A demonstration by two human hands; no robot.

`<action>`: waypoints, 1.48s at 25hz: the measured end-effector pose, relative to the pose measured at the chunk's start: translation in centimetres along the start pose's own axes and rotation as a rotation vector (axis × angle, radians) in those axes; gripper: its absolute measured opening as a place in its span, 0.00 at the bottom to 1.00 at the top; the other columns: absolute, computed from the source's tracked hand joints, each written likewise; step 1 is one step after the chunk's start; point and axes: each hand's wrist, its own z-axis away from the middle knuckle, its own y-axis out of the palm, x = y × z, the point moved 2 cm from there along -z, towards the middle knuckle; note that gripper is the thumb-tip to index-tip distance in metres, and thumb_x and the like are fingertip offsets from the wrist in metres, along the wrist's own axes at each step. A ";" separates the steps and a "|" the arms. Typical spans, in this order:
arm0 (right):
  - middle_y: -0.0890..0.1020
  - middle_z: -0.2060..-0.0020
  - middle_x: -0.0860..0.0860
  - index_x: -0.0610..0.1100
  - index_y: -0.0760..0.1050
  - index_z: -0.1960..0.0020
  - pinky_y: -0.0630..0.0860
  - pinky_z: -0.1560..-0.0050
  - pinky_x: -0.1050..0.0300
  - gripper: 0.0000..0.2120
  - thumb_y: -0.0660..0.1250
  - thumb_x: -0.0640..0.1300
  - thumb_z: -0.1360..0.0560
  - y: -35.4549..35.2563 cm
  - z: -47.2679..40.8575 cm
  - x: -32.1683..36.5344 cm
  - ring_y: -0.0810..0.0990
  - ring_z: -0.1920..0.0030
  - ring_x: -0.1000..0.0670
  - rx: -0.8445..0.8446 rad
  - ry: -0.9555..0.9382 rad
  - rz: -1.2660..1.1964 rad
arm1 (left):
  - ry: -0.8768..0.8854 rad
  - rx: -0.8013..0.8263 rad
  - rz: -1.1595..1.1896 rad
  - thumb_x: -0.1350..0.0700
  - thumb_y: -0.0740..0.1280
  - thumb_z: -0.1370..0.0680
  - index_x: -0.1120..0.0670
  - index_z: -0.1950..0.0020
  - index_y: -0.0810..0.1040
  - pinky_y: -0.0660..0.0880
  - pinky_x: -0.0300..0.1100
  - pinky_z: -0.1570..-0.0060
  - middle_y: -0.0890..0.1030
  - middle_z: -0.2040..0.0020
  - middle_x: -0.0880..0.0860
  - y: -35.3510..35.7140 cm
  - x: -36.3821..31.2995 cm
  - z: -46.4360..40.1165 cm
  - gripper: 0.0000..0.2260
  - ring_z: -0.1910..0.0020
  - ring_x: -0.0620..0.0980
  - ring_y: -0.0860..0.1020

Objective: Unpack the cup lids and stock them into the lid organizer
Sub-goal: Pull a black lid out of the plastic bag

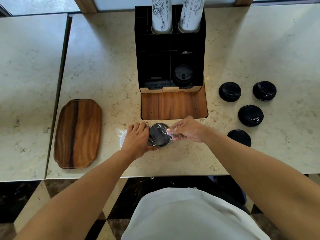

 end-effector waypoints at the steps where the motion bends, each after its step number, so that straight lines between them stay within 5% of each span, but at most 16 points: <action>1: 0.88 0.62 0.43 0.33 0.84 0.47 0.82 0.65 0.63 0.13 0.78 0.36 0.30 0.0 0.0 -0.1 0.86 0.66 0.53 -0.008 -0.005 0.042 | 0.006 -0.004 0.003 0.22 0.57 0.35 0.60 0.37 0.75 0.68 0.54 0.38 0.76 0.41 0.57 0.1 0.0 0.0 0.46 0.43 0.58 0.73; 9: 0.87 0.59 0.41 0.34 0.82 0.40 0.83 0.62 0.60 0.19 0.77 0.44 0.26 0.6 0.4 0.3 0.85 0.66 0.52 -0.043 -0.012 0.258 | 0.015 0.004 0.010 0.21 0.48 0.35 0.59 0.38 0.76 0.70 0.53 0.39 0.77 0.42 0.56 0.3 0.2 0.0 0.48 0.43 0.57 0.73; 12: 0.87 0.51 0.37 0.34 0.82 0.39 0.85 0.48 0.50 0.21 0.77 0.45 0.26 0.7 0.5 0.7 0.87 0.57 0.46 -0.031 -0.025 0.304 | 0.029 -0.001 -0.020 0.22 0.52 0.34 0.59 0.37 0.75 0.70 0.54 0.39 0.77 0.41 0.56 0.6 0.3 0.0 0.45 0.42 0.57 0.73; 20: 0.88 0.50 0.38 0.37 0.84 0.43 0.84 0.42 0.44 0.18 0.79 0.47 0.27 1.1 -0.3 -0.1 0.84 0.56 0.46 -0.106 -0.078 0.320 | 0.033 -0.022 -0.067 0.24 0.53 0.32 0.60 0.38 0.75 0.71 0.55 0.40 0.77 0.42 0.57 0.4 0.1 0.1 0.43 0.43 0.58 0.74; 28: 0.86 0.45 0.47 0.40 0.84 0.39 0.86 0.50 0.50 0.16 0.76 0.46 0.24 0.9 -0.7 0.1 0.88 0.52 0.45 -0.133 -0.094 0.434 | 0.027 -0.065 -0.075 0.27 0.66 0.31 0.59 0.39 0.75 0.71 0.55 0.41 0.76 0.43 0.57 0.4 0.0 0.1 0.38 0.44 0.58 0.74; 33: 0.89 0.55 0.50 0.44 0.87 0.45 0.81 0.67 0.66 0.13 0.76 0.50 0.25 1.0 -0.8 0.2 0.87 0.65 0.55 -0.191 -0.181 0.618 | 0.015 -0.080 -0.055 0.28 0.67 0.31 0.58 0.40 0.75 0.72 0.55 0.42 0.76 0.44 0.56 0.4 -0.2 0.2 0.36 0.45 0.57 0.74; 37: 0.89 0.61 0.49 0.43 0.87 0.48 0.84 0.64 0.63 0.17 0.80 0.53 0.30 1.2 -0.4 0.3 0.88 0.64 0.53 -0.147 -0.200 0.604 | 0.012 -0.082 -0.059 0.29 0.67 0.31 0.57 0.40 0.75 0.72 0.55 0.42 0.77 0.43 0.56 0.6 -0.2 0.2 0.35 0.45 0.57 0.74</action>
